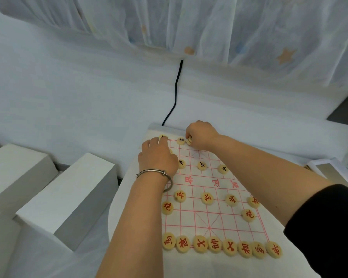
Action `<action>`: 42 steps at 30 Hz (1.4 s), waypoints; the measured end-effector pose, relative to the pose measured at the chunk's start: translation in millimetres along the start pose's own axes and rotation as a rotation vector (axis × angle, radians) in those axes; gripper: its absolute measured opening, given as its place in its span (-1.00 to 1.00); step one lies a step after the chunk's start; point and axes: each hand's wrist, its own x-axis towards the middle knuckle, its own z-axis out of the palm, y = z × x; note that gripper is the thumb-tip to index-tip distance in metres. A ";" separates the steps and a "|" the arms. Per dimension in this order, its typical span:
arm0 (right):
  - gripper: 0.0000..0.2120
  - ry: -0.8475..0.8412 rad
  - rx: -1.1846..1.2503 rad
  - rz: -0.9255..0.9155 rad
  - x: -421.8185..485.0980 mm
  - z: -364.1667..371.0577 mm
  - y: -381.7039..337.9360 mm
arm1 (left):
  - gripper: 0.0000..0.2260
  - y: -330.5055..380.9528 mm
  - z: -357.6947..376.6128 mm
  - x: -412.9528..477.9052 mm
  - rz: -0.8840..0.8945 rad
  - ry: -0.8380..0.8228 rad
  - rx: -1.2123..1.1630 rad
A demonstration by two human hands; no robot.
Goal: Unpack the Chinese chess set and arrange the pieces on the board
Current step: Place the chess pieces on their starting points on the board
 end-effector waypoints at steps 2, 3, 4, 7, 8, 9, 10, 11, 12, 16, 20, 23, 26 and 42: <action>-0.73 -0.014 -0.005 0.003 1.2 1.7 -0.4 | -0.52 0.3 0.4 0.1 0.001 -0.002 -0.002; -0.72 -0.023 -0.006 0.006 1.0 1.7 -0.6 | -0.52 0.2 0.5 0.2 0.001 -0.001 0.000; -0.71 -0.028 -0.002 0.009 0.5 1.6 -0.4 | -0.52 0.1 0.8 0.4 0.002 -0.002 0.001; -0.66 0.015 0.103 0.029 -3.2 -0.9 0.8 | -0.52 -0.7 0.9 1.3 0.004 -0.007 -0.002; -0.67 0.052 0.157 0.035 -4.5 -2.7 0.6 | -0.52 -1.1 0.7 1.7 0.002 -0.008 -0.006; -0.70 0.092 0.212 0.041 -5.6 -5.1 -0.2 | -0.52 -1.5 0.5 2.0 -0.001 -0.007 -0.012; -0.74 0.129 0.274 0.048 -6.0 -7.6 -0.9 | -0.52 -1.8 0.5 2.3 -0.004 -0.006 -0.017; -0.76 0.153 0.356 0.063 -6.3 -10.3 -2.0 | -0.51 -1.9 0.5 2.4 -0.007 -0.006 -0.020; -0.77 0.160 0.464 0.087 -6.5 -12.8 -3.3 | -0.51 -2.3 0.6 2.3 -0.008 -0.008 -0.021; -0.77 0.093 0.938 0.202 -5.3 -22.2 -4.8 | -0.52 -4.6 -1.0 2.0 -0.024 -0.009 -0.021; -0.73 0.048 0.990 0.222 0.7 -21.4 -9.4 | -0.52 -9.0 -5.3 1.9 -0.058 -0.005 -0.028; -0.70 0.115 0.794 0.170 5.3 -17.0 -18.3 | -0.54 -11.0 -7.4 1.3 -0.082 0.007 -0.043; -0.77 0.123 0.539 0.080 8.3 -10.6 -28.2 | -0.56 -11.5 -8.3 0.9 -0.096 0.019 -0.059; -0.66 0.119 0.323 -0.011 11.8 4.7 -24.3 | -0.57 -3.7 -3.7 2.6 -0.060 0.036 -0.111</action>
